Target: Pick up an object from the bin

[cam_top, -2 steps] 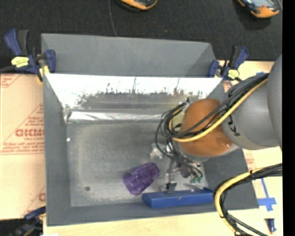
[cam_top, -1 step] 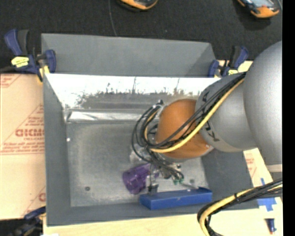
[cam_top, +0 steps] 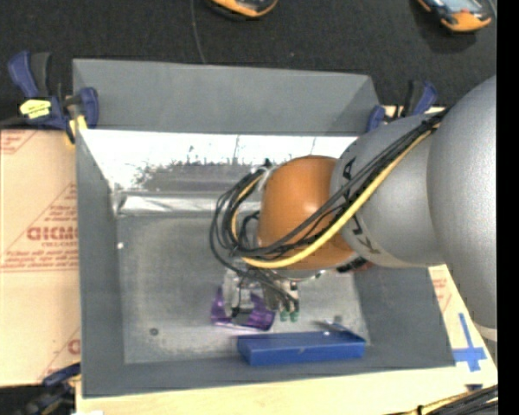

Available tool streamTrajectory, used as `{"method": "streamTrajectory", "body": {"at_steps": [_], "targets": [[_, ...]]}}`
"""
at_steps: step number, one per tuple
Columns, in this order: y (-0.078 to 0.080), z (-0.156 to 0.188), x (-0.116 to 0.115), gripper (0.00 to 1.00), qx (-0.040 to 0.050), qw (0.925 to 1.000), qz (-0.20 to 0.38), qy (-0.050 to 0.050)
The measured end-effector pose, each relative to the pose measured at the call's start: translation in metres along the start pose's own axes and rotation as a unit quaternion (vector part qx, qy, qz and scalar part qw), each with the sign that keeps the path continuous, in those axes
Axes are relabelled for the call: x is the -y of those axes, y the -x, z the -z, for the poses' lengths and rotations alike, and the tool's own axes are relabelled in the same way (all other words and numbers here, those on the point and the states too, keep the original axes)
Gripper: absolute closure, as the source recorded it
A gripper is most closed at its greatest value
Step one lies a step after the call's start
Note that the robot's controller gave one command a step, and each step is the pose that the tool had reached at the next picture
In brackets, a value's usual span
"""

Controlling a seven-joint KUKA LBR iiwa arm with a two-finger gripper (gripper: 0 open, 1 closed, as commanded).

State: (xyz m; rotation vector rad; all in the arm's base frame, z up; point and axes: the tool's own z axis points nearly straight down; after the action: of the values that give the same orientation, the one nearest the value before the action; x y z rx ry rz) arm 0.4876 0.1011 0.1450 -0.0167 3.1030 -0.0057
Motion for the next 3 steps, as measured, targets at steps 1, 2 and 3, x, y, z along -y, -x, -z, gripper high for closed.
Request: {"method": "streamTrajectory", "body": {"at_steps": [1, 2, 3], "targets": [[0.000, 0.000, 0.001, 0.00, -0.0003, 1.0000, 0.001, -0.001], [0.000, 0.000, 0.001, 0.00, -0.0004, 1.0000, 0.001, -0.001], [0.004, -0.062, 0.036, 0.00, 0.0079, 0.9997, 0.025, 0.000]]}}
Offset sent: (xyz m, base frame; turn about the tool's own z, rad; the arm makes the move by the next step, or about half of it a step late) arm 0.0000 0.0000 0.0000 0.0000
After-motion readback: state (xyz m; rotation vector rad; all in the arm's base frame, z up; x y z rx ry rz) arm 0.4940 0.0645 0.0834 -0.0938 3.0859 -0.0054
